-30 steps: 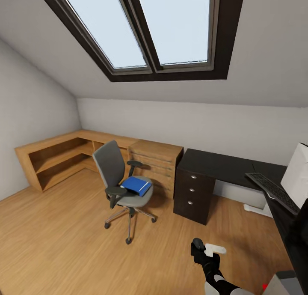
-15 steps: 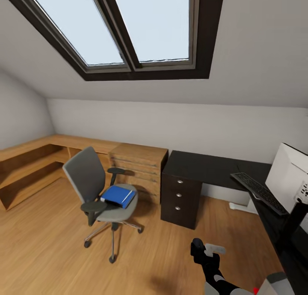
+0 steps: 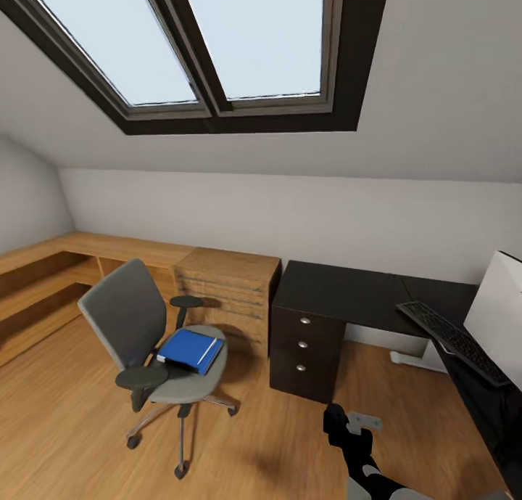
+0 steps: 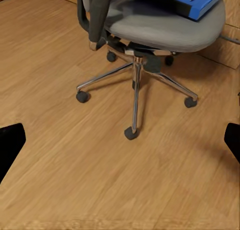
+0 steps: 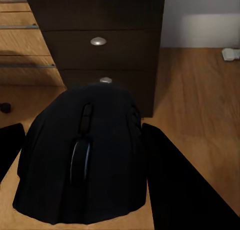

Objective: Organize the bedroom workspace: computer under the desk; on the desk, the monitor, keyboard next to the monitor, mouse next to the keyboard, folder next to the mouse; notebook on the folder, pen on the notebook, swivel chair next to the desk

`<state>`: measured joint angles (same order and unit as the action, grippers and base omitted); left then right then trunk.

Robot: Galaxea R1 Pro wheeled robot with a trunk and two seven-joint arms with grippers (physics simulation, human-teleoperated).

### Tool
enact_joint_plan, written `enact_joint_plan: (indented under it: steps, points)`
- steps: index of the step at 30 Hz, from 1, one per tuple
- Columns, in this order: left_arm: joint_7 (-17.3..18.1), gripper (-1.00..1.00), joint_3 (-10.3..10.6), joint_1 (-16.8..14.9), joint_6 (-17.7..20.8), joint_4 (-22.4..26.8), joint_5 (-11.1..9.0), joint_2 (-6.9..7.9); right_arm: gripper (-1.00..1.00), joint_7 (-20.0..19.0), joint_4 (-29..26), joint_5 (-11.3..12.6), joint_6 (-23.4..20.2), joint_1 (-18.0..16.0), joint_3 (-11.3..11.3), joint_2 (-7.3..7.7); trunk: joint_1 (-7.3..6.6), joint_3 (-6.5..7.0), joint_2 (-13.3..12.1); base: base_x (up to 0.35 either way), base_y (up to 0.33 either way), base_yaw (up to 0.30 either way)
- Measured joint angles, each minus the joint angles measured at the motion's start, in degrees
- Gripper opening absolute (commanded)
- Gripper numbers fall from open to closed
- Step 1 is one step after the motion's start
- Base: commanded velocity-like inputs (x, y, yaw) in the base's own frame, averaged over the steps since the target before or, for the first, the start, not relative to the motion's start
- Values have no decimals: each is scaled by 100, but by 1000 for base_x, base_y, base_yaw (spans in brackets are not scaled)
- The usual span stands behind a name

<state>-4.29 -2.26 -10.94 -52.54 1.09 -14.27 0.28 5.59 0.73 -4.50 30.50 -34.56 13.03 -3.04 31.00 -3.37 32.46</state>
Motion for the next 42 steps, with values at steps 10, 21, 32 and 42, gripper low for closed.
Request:
enact_joint_plan:
  steps: [10,21,32,42]
  points:
    - [-2,100,0,0,88,0,-1,-1,-100,34,-1188,3,-1536,-16,-19,-21,0,0,0,341,10,0]
    - [-3,100,0,0,88,1,-2,-2,-100,21,-4507,17,-5159,-20,-38,-144,1,1,0,306,0,0]
    - [-11,100,-1,20,64,-1,-8,-6,-100,-18,-6373,85,-6430,-10,-860,-364,3,1,-1,37,0,0]
    - [-20,100,-4,152,65,0,-9,-1,-100,-36,-6278,672,-6388,-3,-971,-371,3,0,-1,-1,-15,110]
